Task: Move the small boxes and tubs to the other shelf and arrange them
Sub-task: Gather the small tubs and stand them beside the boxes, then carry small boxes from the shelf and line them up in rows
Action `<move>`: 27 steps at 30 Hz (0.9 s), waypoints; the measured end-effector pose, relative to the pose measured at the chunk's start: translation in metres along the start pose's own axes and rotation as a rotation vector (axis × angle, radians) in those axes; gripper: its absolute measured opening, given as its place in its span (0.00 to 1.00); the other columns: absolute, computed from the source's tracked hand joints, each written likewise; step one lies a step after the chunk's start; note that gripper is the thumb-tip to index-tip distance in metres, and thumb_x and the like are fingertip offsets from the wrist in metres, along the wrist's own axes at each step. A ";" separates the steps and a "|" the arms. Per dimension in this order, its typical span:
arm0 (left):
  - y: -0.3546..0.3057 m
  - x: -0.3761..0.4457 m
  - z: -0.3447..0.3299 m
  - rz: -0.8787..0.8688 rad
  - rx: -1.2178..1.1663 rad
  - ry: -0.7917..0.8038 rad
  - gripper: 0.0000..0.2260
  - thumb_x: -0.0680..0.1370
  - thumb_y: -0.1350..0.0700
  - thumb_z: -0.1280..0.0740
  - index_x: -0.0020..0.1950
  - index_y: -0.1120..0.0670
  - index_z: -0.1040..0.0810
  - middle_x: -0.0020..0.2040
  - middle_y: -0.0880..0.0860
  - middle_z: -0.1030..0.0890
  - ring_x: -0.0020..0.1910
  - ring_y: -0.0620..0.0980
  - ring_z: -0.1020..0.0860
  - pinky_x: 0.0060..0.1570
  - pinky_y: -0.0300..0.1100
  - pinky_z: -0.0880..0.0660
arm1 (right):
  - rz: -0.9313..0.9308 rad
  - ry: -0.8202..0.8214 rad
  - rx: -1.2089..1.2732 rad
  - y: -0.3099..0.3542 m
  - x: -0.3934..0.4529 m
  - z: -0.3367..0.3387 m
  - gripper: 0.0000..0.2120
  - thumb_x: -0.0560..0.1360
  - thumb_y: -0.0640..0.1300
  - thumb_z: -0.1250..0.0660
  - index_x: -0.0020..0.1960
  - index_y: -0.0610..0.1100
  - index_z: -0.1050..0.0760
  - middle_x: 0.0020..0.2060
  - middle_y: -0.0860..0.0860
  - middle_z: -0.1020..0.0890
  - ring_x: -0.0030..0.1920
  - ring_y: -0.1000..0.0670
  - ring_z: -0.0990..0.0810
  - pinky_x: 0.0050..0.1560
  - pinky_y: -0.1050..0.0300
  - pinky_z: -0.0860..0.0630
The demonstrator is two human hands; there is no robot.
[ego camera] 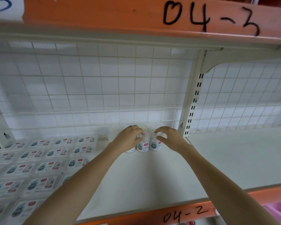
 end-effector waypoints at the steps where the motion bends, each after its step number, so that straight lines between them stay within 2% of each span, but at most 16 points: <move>1: -0.001 -0.001 0.000 0.001 0.002 0.007 0.11 0.78 0.56 0.37 0.60 0.53 0.25 0.61 0.50 0.26 0.62 0.48 0.30 0.58 0.38 0.34 | 0.002 0.014 -0.028 0.002 -0.001 -0.001 0.12 0.76 0.44 0.35 0.59 0.48 0.25 0.62 0.51 0.25 0.61 0.50 0.27 0.55 0.62 0.33; 3: -0.006 -0.002 0.002 -0.022 0.027 0.003 0.12 0.78 0.55 0.37 0.61 0.54 0.27 0.62 0.51 0.28 0.64 0.49 0.33 0.60 0.37 0.37 | 0.000 0.024 -0.100 0.007 -0.006 -0.001 0.16 0.76 0.47 0.35 0.63 0.48 0.28 0.66 0.51 0.29 0.66 0.48 0.32 0.61 0.56 0.33; 5: -0.011 -0.003 0.010 -0.045 0.064 -0.056 0.14 0.78 0.55 0.38 0.64 0.55 0.29 0.64 0.51 0.29 0.65 0.50 0.34 0.62 0.39 0.39 | -0.013 -0.049 -0.134 0.015 -0.015 0.010 0.19 0.75 0.49 0.36 0.65 0.47 0.31 0.67 0.52 0.31 0.67 0.47 0.35 0.63 0.52 0.33; 9: -0.011 -0.025 0.032 -0.056 0.151 -0.177 0.17 0.77 0.52 0.37 0.65 0.55 0.29 0.63 0.51 0.28 0.62 0.52 0.30 0.59 0.44 0.34 | -0.020 -0.176 -0.217 0.024 -0.050 0.036 0.19 0.76 0.51 0.38 0.65 0.47 0.31 0.63 0.53 0.28 0.64 0.50 0.31 0.61 0.54 0.31; 12: -0.012 -0.061 0.043 -0.103 0.229 -0.218 0.14 0.76 0.51 0.38 0.58 0.56 0.24 0.54 0.52 0.22 0.53 0.54 0.23 0.51 0.46 0.28 | -0.031 -0.213 -0.288 0.023 -0.088 0.044 0.18 0.76 0.53 0.38 0.64 0.49 0.30 0.61 0.54 0.26 0.62 0.51 0.29 0.59 0.56 0.32; 14: -0.009 -0.088 0.045 -0.092 0.279 -0.209 0.17 0.73 0.48 0.43 0.52 0.55 0.22 0.47 0.51 0.20 0.46 0.53 0.20 0.44 0.45 0.24 | -0.038 -0.209 -0.319 0.024 -0.115 0.044 0.18 0.76 0.52 0.38 0.64 0.49 0.30 0.61 0.55 0.26 0.61 0.51 0.29 0.58 0.56 0.32; 16: -0.007 -0.117 0.043 -0.052 0.331 -0.169 0.19 0.72 0.46 0.45 0.51 0.55 0.21 0.45 0.50 0.19 0.43 0.52 0.19 0.40 0.45 0.23 | -0.035 -0.193 -0.335 0.027 -0.142 0.040 0.18 0.76 0.51 0.38 0.65 0.49 0.30 0.62 0.55 0.26 0.61 0.51 0.29 0.59 0.55 0.32; 19: -0.012 -0.157 0.047 0.017 0.360 -0.152 0.20 0.72 0.46 0.45 0.51 0.55 0.20 0.45 0.51 0.19 0.43 0.52 0.19 0.40 0.46 0.22 | -0.025 -0.186 -0.332 0.030 -0.178 0.032 0.18 0.76 0.50 0.38 0.65 0.49 0.30 0.62 0.54 0.26 0.62 0.50 0.28 0.59 0.56 0.32; 24: -0.042 -0.233 0.064 0.091 0.304 -0.270 0.18 0.72 0.48 0.45 0.50 0.56 0.20 0.45 0.52 0.19 0.43 0.53 0.19 0.41 0.44 0.23 | 0.034 -0.121 -0.286 0.045 -0.225 0.017 0.20 0.76 0.50 0.38 0.67 0.49 0.32 0.64 0.54 0.27 0.64 0.50 0.30 0.62 0.54 0.33; 27: -0.055 -0.288 0.063 0.204 0.318 -0.297 0.17 0.71 0.49 0.44 0.49 0.56 0.20 0.45 0.53 0.19 0.41 0.54 0.19 0.40 0.44 0.23 | 0.124 -0.061 -0.271 0.058 -0.252 0.005 0.18 0.75 0.49 0.38 0.63 0.46 0.29 0.59 0.51 0.23 0.60 0.45 0.26 0.57 0.51 0.29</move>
Point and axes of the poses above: each hand's wrist, its own x-axis towards the middle knuckle, its own z-axis out of the back of the hand, y = z × x, the point moved 10 cm from there along x, towards the middle knuckle
